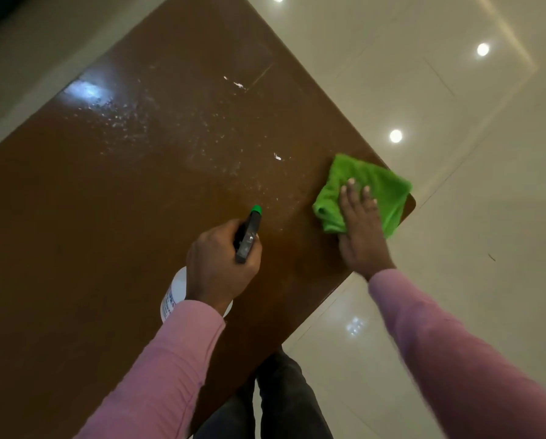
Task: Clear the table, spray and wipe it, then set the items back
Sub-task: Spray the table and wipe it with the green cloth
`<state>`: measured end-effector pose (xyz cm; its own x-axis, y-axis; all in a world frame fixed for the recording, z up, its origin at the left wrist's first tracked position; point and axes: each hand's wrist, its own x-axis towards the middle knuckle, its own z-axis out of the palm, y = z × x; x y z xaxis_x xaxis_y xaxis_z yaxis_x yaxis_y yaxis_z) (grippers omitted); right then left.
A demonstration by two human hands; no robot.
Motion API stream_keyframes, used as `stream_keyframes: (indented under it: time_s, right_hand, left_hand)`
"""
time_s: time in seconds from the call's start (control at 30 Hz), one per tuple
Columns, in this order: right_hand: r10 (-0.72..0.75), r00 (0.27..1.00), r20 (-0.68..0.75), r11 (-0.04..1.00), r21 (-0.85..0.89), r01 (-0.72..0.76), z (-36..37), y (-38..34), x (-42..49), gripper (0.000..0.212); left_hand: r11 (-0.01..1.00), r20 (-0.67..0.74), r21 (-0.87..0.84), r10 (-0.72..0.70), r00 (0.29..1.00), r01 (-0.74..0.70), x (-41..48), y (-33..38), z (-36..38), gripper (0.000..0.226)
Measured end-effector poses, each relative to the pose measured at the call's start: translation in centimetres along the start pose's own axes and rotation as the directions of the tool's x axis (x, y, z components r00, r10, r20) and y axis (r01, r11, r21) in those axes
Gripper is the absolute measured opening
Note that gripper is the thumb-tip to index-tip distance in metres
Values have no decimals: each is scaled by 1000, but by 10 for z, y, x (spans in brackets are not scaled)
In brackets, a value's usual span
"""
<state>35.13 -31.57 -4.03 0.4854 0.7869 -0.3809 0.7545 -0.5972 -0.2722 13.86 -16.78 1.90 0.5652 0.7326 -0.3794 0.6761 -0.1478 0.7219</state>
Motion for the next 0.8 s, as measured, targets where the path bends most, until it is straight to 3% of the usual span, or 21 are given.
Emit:
stream_keyframes:
  time_s: [0.1, 0.17, 0.3, 0.47, 0.57, 0.7, 0.73, 0.8]
  right_hand:
    - [-352, 923, 155, 927, -82, 367, 46, -64, -64, 84]
    - [-455, 866, 207, 873, -90, 480, 48, -64, -72, 80]
    - [-194, 978, 73, 980, -16, 196, -2, -20, 8, 81]
    - [70, 997, -29, 997, 19, -70, -33, -27, 98, 80]
    - [-117, 993, 5, 993, -4, 117, 11, -90, 44, 82]
    - [-442, 869, 225, 893, 12, 451, 49, -125, -31, 93]
    - [-445, 869, 218, 890, -5, 457, 41, -113, -22, 95]
    - [-318, 937, 143, 945, -30, 326, 15, -81, 13, 91]
  left_hand:
    - [1000, -39, -18, 1, 999, -1, 2, -2, -6, 23]
    - [999, -61, -42, -11, 998, 9, 3, -5, -9, 21]
    - [995, -85, -100, -36, 996, 28, 5, -11, -13, 19]
    - [991, -111, -131, -36, 993, 21, 3, -13, -17, 15]
    - [990, -125, -138, -44, 991, 27, 4, -11, -20, 16]
    - [990, -161, -128, -82, 983, 61, 4, -8, -28, 15]
    - [988, -165, -131, -99, 981, 77, 4, -8, -29, 14]
    - [983, -161, -152, -128, 979, 104, 3, -11, -29, 16]
